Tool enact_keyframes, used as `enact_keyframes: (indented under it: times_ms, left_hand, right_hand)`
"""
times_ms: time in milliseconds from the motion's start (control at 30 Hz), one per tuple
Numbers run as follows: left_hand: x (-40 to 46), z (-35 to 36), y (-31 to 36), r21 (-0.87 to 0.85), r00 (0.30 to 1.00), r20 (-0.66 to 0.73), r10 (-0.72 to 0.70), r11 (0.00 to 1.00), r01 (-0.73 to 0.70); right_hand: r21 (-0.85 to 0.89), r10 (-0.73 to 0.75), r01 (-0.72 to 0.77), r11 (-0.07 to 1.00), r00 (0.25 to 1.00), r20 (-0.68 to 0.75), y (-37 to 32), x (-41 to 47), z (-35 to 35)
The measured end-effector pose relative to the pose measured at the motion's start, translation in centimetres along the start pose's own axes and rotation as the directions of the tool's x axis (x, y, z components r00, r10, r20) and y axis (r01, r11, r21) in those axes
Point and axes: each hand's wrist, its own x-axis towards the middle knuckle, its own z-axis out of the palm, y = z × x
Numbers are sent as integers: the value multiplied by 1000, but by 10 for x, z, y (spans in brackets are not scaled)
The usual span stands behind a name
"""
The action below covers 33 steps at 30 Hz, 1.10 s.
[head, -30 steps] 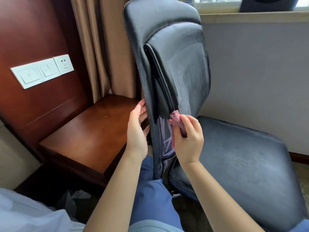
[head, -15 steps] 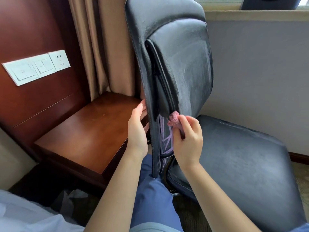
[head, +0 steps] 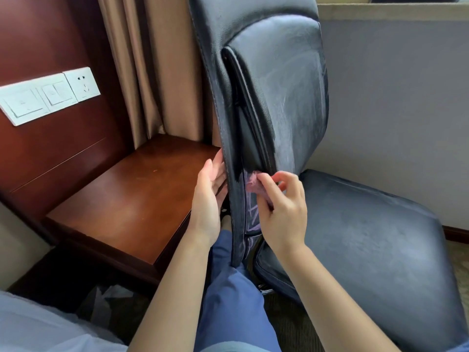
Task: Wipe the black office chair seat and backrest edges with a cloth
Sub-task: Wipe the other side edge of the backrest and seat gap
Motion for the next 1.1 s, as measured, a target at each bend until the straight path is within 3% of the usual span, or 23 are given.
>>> enact_keyframes:
  times_ms: [100,233,333,433,567,800,1000,1100]
  left_hand:
    - [2,-3,-3,-52,1000,13,-23,998,23]
    - [2,-5,-4,-91,998,36,-48,995,51]
    - [1,-5,-2,-80,998,44,-40,996,43]
    - [0,-5,-2,-74,999,37,-33,997,36]
    - [2,-6,-4,-83,999,40,-35,996,38]
    - [5,-8,-5,-87,999,28,-23,996,25]
    - [5,-7,-8,-89,999,35,-24,996,27]
    - [6,-8,-7,-112,999,32,-35,993,39]
  right_hand:
    - [20,6,-5,1000,1000,-27,-21,25,-3]
    - [-199,-99,107,974,994,49,-32,35,4]
    - [-271,-31,61,961,993,113,-25,6,13]
    - [-215,20,14,977,988,152,-25,-7,15]
    - [-55,44,-41,998,997,60,-39,18,6]
    - [-96,79,-65,993,986,148,-16,-22,22]
    - [53,73,-70,996,995,-63,-34,19,14]
    - [19,66,-65,998,998,-15,-33,17,21]
